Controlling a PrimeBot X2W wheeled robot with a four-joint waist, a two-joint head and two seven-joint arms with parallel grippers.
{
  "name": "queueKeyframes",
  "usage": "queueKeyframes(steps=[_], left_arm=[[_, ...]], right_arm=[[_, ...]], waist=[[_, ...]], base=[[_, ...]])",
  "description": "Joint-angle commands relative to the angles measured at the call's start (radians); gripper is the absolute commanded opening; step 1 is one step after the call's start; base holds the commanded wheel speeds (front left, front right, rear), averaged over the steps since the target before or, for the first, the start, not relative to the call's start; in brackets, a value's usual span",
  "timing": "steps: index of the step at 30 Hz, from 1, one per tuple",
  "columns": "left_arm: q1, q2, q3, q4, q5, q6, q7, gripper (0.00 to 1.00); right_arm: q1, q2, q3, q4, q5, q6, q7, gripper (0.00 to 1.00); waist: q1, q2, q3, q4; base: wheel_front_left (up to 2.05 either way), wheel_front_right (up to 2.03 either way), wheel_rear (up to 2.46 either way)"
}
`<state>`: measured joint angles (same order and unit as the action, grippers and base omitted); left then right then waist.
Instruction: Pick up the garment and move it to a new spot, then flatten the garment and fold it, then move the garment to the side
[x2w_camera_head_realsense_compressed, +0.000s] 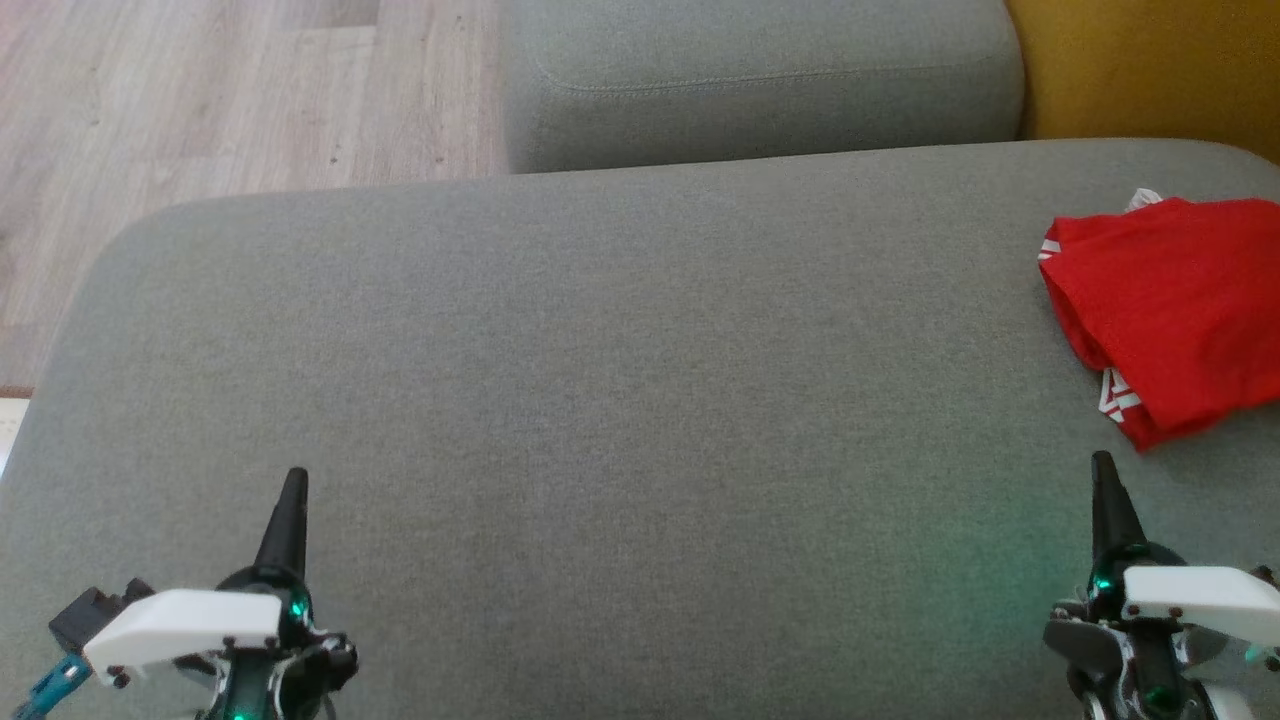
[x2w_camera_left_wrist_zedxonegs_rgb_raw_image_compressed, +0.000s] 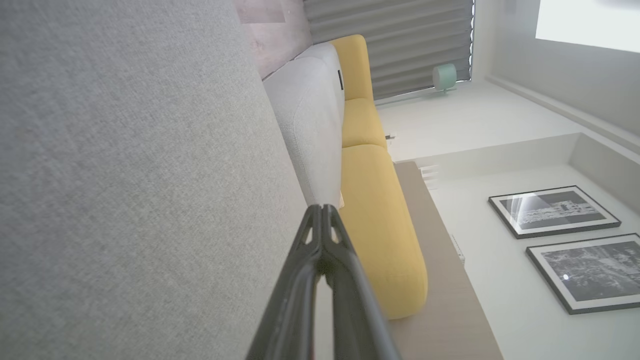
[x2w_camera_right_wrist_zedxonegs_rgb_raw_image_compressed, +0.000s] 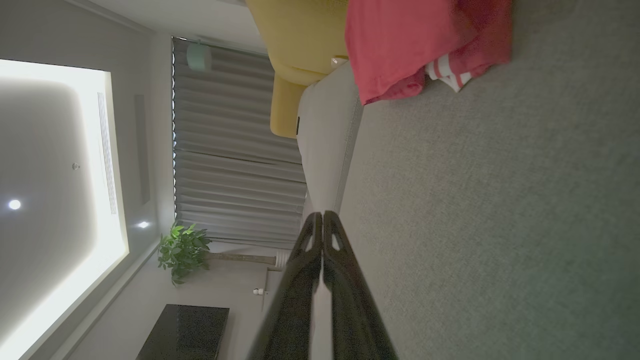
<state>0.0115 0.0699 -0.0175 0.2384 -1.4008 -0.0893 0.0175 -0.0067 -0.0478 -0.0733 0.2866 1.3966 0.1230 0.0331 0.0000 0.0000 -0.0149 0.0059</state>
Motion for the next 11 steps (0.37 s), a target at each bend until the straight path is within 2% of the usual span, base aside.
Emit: queueKeyframes(steps=[1,11], left_arm=[[-0.067,0.014,0.042,-0.023,-0.04,-0.011,0.01,0.0],[-0.096,0.012,0.069,-0.007,-0.16,-0.029,0.04,0.0]], right_arm=[[-0.065,-0.02,0.01,-0.04,0.04,0.007,0.011,0.0],[-0.085,-0.02,-0.005,-0.042,0.153,0.007,0.04,0.0]], waist=[[0.0,0.0,0.002,-0.001],[0.0,0.0,0.011,-0.004]], base=[[0.0,0.0,0.0],[0.0,0.0,0.0]])
